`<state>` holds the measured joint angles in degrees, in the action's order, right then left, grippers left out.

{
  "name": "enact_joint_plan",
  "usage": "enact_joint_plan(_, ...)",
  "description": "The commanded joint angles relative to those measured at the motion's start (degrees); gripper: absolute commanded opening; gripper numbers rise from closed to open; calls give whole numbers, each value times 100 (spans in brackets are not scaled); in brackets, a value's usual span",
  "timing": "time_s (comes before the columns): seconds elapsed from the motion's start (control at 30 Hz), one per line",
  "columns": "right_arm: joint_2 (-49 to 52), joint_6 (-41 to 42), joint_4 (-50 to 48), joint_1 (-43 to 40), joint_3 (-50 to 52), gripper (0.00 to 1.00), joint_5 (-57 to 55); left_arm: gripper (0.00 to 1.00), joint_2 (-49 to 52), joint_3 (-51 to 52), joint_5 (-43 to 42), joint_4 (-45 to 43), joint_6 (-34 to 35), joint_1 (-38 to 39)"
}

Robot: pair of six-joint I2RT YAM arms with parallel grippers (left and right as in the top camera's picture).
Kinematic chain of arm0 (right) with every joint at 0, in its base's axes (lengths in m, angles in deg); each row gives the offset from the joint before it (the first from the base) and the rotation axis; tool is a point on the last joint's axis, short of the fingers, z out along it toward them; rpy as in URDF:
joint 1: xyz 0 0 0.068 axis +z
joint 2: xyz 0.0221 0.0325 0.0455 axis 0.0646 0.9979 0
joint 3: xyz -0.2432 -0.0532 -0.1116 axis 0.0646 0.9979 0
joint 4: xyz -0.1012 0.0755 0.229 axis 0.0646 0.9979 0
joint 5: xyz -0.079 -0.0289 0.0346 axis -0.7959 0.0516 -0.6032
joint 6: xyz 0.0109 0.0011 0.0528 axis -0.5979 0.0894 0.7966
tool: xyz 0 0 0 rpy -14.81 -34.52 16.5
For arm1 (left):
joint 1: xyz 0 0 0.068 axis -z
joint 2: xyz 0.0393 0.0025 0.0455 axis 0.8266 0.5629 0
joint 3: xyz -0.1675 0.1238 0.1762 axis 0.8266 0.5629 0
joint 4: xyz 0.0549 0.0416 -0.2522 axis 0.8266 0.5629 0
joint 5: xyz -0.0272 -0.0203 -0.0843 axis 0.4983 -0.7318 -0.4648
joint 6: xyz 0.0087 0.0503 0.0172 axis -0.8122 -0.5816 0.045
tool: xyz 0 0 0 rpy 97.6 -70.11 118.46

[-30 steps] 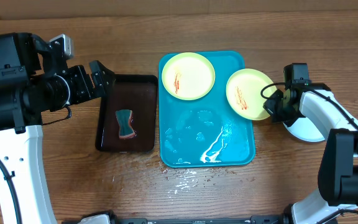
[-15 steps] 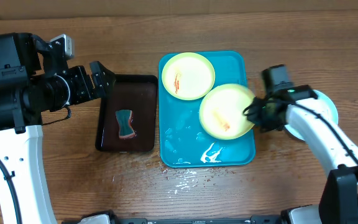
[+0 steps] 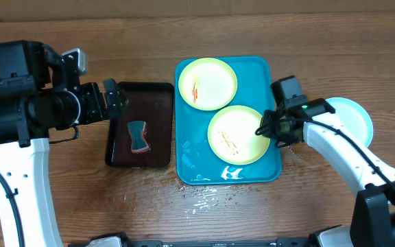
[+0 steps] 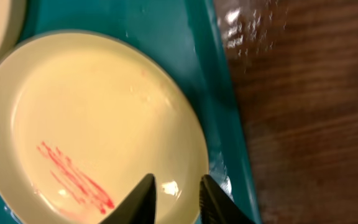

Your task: Clean dirty plates on tray and stack at the side

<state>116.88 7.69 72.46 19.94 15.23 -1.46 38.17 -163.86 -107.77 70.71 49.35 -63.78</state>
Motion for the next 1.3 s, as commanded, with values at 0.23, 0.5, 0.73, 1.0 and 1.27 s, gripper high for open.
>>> enact_joint_plan(0.23,144,-3112,-984,-243,63,39,275,100,-59,1163,374,-321,52,216)
enact_joint_plan(0.5,754,-3523,-1353,-166,140,41,579,100,-59,1484,376,-568,48,350)
enact_joint_plan(0.73,813,-3523,-1316,-166,140,41,638,100,-59,1484,468,-621,50,627)
enact_joint_plan(1.0,824,-3856,-1187,-151,162,40,623,100,-59,1484,931,-581,118,848)
enact_joint_plan(1.27,824,-4400,-1263,-151,162,45,232,100,-59,1486,1102,-420,247,848)
